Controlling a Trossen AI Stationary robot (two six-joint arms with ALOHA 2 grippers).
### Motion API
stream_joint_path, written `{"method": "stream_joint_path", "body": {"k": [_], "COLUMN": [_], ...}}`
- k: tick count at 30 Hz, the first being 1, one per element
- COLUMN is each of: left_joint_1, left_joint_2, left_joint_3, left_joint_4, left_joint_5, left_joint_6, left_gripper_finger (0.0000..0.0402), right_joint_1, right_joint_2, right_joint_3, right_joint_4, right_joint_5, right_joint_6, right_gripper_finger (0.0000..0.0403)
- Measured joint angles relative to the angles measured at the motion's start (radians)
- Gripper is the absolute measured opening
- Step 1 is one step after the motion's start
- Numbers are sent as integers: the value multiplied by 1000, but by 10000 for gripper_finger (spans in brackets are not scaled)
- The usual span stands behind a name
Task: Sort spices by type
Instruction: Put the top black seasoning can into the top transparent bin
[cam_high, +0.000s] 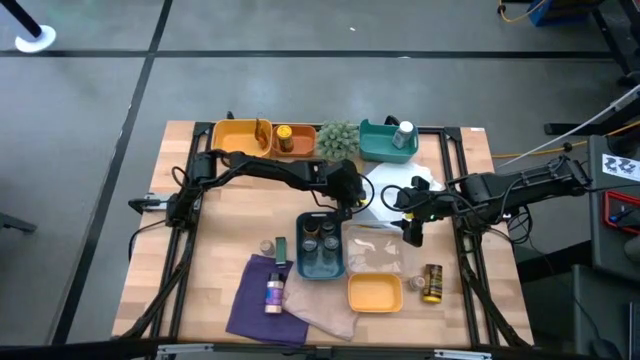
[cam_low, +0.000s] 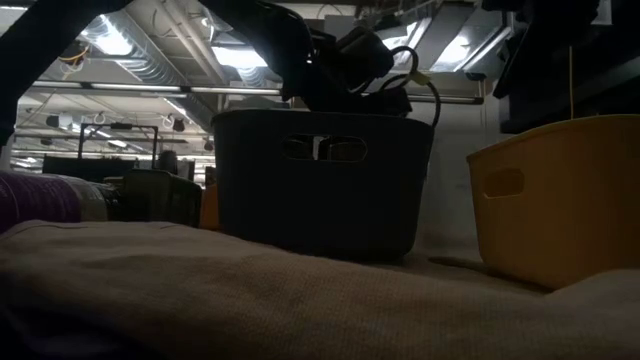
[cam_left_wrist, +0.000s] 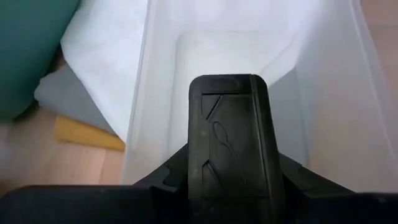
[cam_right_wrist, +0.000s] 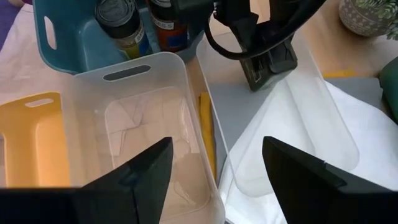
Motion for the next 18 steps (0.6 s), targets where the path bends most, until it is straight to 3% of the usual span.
{"method": "stream_joint_path", "body": {"k": [18], "left_joint_1": [0], "left_joint_2": [0], "left_joint_3": [0], "left_joint_4": [5], "left_joint_5": [0], "left_joint_6": [27], "left_gripper_finger": [125], "right_joint_1": [0], "right_joint_2": [0], "right_joint_3": [0], "right_joint_4": [-4], "right_joint_5": [-10], "right_joint_6": [0], "right_gripper_finger": [248]}}
